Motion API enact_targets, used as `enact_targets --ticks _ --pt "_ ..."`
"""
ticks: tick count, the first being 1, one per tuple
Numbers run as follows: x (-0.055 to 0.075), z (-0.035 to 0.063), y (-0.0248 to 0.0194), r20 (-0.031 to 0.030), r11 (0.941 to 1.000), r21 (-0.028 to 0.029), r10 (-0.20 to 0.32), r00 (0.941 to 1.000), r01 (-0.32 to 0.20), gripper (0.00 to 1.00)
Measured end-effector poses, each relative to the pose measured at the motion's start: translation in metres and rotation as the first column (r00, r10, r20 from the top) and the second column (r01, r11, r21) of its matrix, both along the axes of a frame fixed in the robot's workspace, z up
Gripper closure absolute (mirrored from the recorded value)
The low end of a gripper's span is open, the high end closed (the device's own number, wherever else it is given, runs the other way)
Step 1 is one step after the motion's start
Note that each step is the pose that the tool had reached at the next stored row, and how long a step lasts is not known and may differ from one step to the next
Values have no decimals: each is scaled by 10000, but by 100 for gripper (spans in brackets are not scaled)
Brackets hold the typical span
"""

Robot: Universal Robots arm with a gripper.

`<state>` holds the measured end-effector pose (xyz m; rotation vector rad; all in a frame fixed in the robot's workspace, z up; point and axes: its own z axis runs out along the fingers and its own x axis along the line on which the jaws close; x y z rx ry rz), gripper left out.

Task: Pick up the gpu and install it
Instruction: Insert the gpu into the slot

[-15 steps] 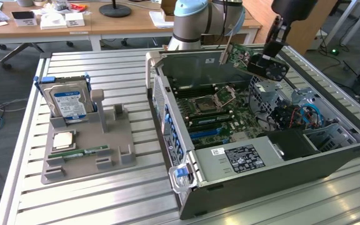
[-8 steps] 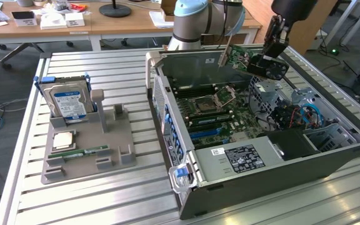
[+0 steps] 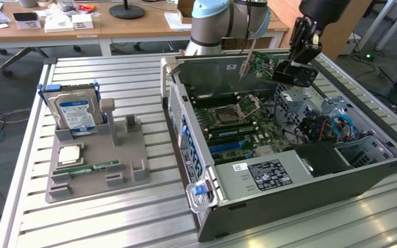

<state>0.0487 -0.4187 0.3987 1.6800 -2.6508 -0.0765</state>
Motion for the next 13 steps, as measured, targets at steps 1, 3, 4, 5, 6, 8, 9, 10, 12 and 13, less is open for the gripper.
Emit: enact_targets --ticks 1,3,4,5,6,8,9,10,12,13 --pt "0 -1 0 0 9999 1 150 9999 -150 74" --pt "0 -1 0 0 9990 0 454 9990 -454 74" --pt "0 -2 0 0 9981 0 620 9981 -620 74" --pt "0 -2 0 1 9970 0 771 9970 -771 74" --pt "0 -3 0 0 9957 0 923 9957 -923 74" --pt "0 -4 0 1 9925 1 1220 9925 -1220 74" --pt "0 -4 0 1 9907 0 1363 9907 -1363 74" --pt "0 -5 0 1 9885 0 1515 9885 -1515 74" --pt "0 -6 0 0 9838 0 1795 9838 -1795 74" --pt "0 -7 0 0 9811 0 1934 9811 -1934 74"
